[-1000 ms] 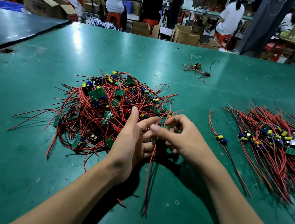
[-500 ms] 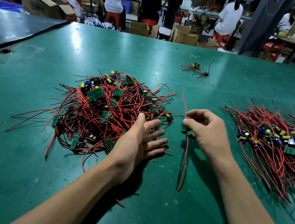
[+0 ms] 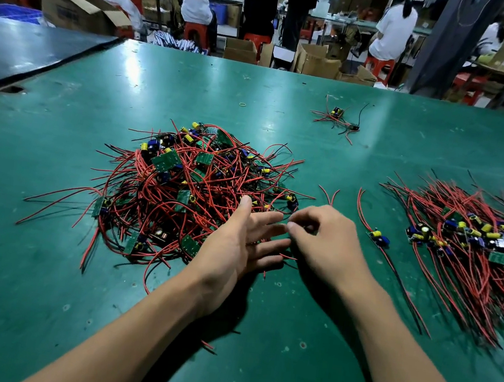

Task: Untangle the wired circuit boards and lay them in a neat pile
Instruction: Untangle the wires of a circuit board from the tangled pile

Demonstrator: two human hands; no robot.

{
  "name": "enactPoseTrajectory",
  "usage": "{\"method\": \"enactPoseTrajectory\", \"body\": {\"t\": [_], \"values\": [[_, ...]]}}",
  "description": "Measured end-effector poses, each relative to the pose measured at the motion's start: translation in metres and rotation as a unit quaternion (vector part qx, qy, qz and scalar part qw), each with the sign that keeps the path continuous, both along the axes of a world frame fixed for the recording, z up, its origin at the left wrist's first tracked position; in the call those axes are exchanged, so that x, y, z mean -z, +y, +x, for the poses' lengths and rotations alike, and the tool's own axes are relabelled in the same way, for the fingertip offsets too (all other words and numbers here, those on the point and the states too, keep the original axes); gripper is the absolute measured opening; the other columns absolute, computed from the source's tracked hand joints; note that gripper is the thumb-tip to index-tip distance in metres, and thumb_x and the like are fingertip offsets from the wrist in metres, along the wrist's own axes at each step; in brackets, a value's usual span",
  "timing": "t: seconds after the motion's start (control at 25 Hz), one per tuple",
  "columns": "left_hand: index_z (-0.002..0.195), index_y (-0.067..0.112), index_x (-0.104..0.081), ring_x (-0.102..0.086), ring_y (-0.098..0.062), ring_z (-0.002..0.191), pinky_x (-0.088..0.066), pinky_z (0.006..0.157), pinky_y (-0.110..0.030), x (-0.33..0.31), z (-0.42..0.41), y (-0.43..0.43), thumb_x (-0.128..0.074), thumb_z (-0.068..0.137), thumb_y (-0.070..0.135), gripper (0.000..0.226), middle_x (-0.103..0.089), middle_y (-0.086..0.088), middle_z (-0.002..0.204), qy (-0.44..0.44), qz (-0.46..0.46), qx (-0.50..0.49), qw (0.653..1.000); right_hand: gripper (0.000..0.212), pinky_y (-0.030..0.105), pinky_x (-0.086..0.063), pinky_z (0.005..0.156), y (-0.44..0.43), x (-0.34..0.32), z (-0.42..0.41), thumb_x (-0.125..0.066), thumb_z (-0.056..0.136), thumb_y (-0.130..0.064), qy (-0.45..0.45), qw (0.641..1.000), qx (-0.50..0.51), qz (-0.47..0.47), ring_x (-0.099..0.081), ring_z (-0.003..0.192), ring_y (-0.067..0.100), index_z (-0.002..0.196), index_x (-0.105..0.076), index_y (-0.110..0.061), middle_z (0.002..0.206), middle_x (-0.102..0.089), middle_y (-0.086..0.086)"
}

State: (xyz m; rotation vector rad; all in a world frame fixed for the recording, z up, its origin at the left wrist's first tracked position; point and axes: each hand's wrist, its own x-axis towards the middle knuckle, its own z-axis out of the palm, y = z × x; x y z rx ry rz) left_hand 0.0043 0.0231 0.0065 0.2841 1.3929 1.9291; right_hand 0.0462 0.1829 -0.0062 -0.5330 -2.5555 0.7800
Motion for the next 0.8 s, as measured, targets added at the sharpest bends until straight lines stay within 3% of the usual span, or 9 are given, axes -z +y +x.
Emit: {"method": "enactPoseTrajectory", "body": {"t": [0.16,0.32,0.44,0.52,0.6,0.72,0.8], "values": [[0.122,0.006,-0.061,-0.067,-0.027,0.108,-0.055,0.091,-0.038,0.001,-0.002,-0.001,-0.023,0.1,0.054,0.066,-0.066,-0.013,0.124,0.001,0.005,0.002,1.0,0.012,0.04,-0.046,0.097,0.013,0.01,-0.002,-0.068,0.09,-0.022,-0.02,0.998,0.064,-0.003,-0.061,0.105,0.029,0.096,-0.077,-0.016,0.105,-0.066,0.011],[0.118,0.005,-0.063,-0.068,-0.026,0.107,-0.055,0.092,-0.038,0.003,-0.002,-0.001,-0.023,0.099,0.054,0.066,-0.069,-0.013,0.12,0.008,0.006,0.01,1.0,0.015,0.039,-0.044,0.101,0.035,0.002,0.01,-0.067,0.091,-0.02,-0.027,0.996,0.08,0.014,-0.059,0.11,0.029,0.101,-0.077,-0.016,0.109,-0.068,0.01],[0.116,0.004,-0.063,-0.069,-0.028,0.105,-0.055,0.091,-0.039,0.003,-0.001,-0.001,-0.023,0.1,0.053,0.066,-0.07,-0.015,0.117,0.013,0.004,0.011,1.0,0.03,0.029,-0.036,0.11,0.018,0.001,0.005,-0.064,0.093,-0.011,0.02,1.0,0.007,-0.001,-0.055,0.123,0.024,0.122,-0.069,-0.012,0.127,-0.064,0.008],[0.112,0.004,-0.064,-0.068,-0.031,0.105,-0.053,0.091,-0.04,0.003,0.0,-0.001,-0.022,0.101,0.052,0.065,-0.07,-0.017,0.114,0.019,-0.001,0.015,1.0,0.047,0.021,-0.025,0.115,0.0,0.003,-0.002,-0.058,0.097,-0.008,0.005,0.997,-0.06,-0.042,-0.043,0.138,0.018,0.143,-0.052,-0.012,0.148,-0.051,0.005],[0.108,0.004,-0.066,-0.068,-0.033,0.098,-0.054,0.088,-0.039,0.002,0.0,0.001,-0.021,0.101,0.05,0.065,-0.07,-0.019,0.112,0.024,-0.005,0.018,1.0,0.053,0.026,-0.023,0.119,-0.007,0.006,-0.005,-0.056,0.099,-0.009,-0.015,0.995,-0.091,-0.049,-0.038,0.143,0.017,0.15,-0.044,-0.013,0.155,-0.044,0.003],[0.102,0.003,-0.066,-0.069,-0.029,0.079,-0.057,0.072,-0.033,0.001,0.0,0.0,-0.023,0.102,0.049,0.063,-0.071,-0.018,0.096,0.029,-0.008,0.014,0.999,0.046,0.03,-0.038,0.108,0.001,0.006,-0.003,-0.069,0.091,-0.012,0.056,0.995,-0.073,-0.042,-0.055,0.122,0.019,0.136,-0.06,-0.014,0.129,-0.063,0.003],[0.101,0.002,-0.065,-0.068,-0.026,0.069,-0.055,0.063,-0.03,0.001,0.0,0.0,-0.023,0.102,0.048,0.062,-0.07,-0.016,0.087,0.032,-0.013,0.016,0.999,0.043,0.032,-0.042,0.1,0.005,0.006,-0.002,-0.074,0.088,-0.019,0.053,0.997,-0.041,-0.024,-0.056,0.109,0.02,0.13,-0.065,-0.016,0.111,-0.061,0.002]]}}
